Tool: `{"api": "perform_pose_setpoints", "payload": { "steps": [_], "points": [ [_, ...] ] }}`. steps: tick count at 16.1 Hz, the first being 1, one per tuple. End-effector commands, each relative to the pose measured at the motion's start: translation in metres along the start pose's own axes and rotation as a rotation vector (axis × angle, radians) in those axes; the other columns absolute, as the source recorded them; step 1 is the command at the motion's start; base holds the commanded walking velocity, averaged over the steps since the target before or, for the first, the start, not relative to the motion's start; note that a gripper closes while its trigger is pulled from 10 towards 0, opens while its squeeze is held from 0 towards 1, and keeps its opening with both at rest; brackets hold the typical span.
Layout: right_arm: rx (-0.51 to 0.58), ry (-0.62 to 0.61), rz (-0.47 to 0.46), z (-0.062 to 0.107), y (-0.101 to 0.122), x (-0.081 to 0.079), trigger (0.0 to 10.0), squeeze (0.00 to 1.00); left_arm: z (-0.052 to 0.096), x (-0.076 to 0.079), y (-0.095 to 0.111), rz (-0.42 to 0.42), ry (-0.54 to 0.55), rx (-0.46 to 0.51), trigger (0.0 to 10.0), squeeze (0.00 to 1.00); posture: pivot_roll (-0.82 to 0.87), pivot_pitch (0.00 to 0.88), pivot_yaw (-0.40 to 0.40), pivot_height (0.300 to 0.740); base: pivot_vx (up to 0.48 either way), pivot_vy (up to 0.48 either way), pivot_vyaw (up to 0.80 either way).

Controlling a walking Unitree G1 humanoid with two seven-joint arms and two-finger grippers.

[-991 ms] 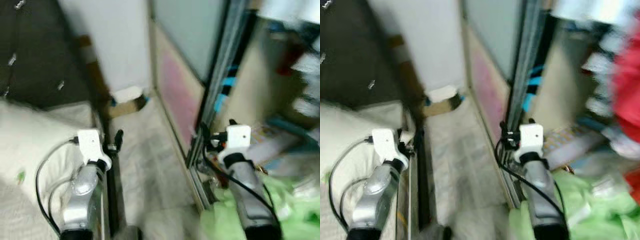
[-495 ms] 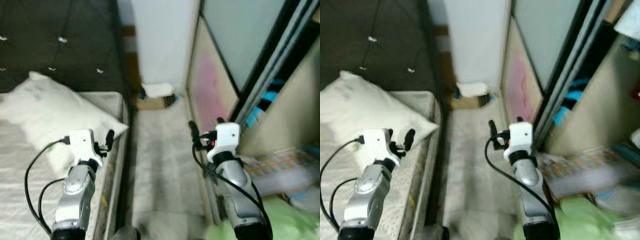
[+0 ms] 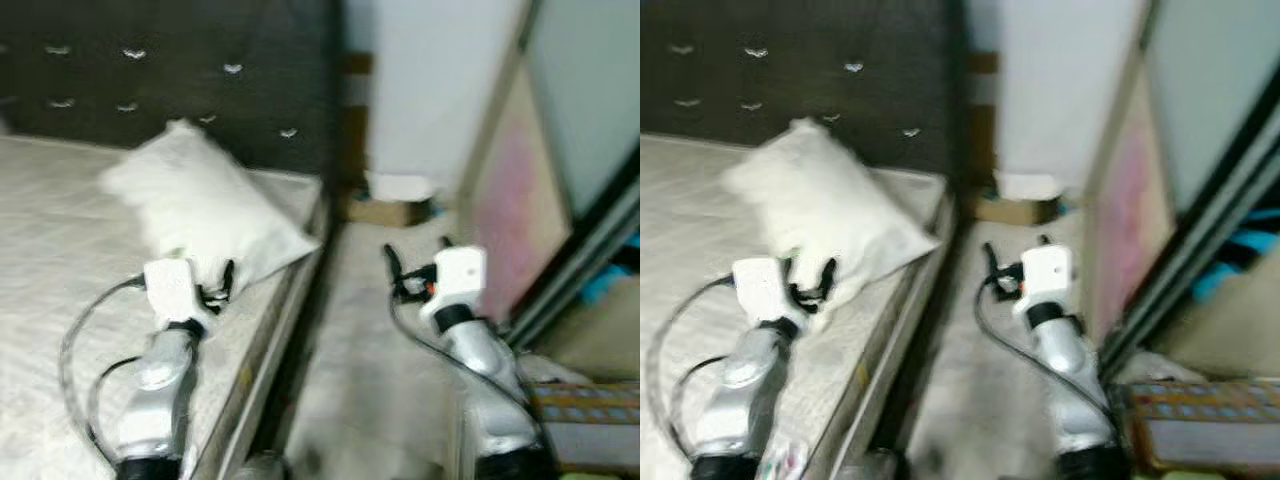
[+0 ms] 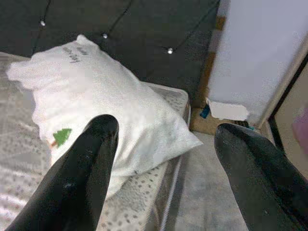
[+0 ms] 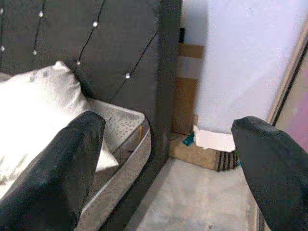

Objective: Clean up the room

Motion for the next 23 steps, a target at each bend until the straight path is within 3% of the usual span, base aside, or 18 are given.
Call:
{"api": "perform_pose_setpoints", "payload": {
  "steps": [1, 13, 15, 19, 21, 23],
  "points": [
    [0.017, 0.02, -0.009, -0.003, 0.004, -0.006, 10.0, 0.0, 0.001, -0.008, 0.002, -0.023, 0.023, 0.001, 10.0, 0.0, 0.0, 0.021, 0.01, 0.74, 0.0, 0.0, 0.8],
    [0.021, 0.026, -0.011, -0.005, 0.005, -0.007, 10.0, 0.0, -0.002, -0.008, 0.005, -0.034, 0.036, 0.017, 10.0, 0.0, 0.01, 0.017, 0.008, 0.74, 0.0, 0.0, 0.8],
    [0.028, 0.026, -0.012, -0.007, 0.006, -0.007, 10.0, 0.0, -0.001, -0.022, 0.011, -0.077, 0.154, 0.036, 10.0, 0.0, 0.0, 0.018, 0.015, 0.74, 0.0, 0.0, 0.79],
    [0.047, 0.041, -0.009, -0.015, 0.011, -0.011, 10.0, 0.0, -0.003, -0.019, 0.016, -0.106, 0.12, 0.052, 10.0, 0.0, 0.01, 0.01, 0.013, 0.74, 0.0, 0.0, 0.79],
    [0.051, 0.045, -0.009, -0.017, 0.012, -0.012, 10.0, 0.0, -0.002, -0.017, 0.014, -0.056, 0.088, 0.053, 10.0, 0.0, 0.01, 0.009, 0.015, 0.74, 0.0, 0.0, 0.79],
    [0.056, 0.047, -0.01, -0.019, 0.013, -0.012, 10.0, 0.0, -0.005, -0.016, 0.015, -0.084, 0.099, 0.052, 10.0, 0.0, 0.01, 0.006, 0.012, 0.74, 0.0, 0.0, 0.79]
  ]
}}
Point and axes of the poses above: a point about 5 cm out from each wrist's last joint towards the gripper, its own z axis pointing back from the gripper into the wrist, its own y axis along the axis of the wrist's last joint, x = y × z, the point moved 2 cm from there along -z, pointing out of the wrist towards the gripper, and after that the axes turned 1 degree about z, right-handed, at the moved point
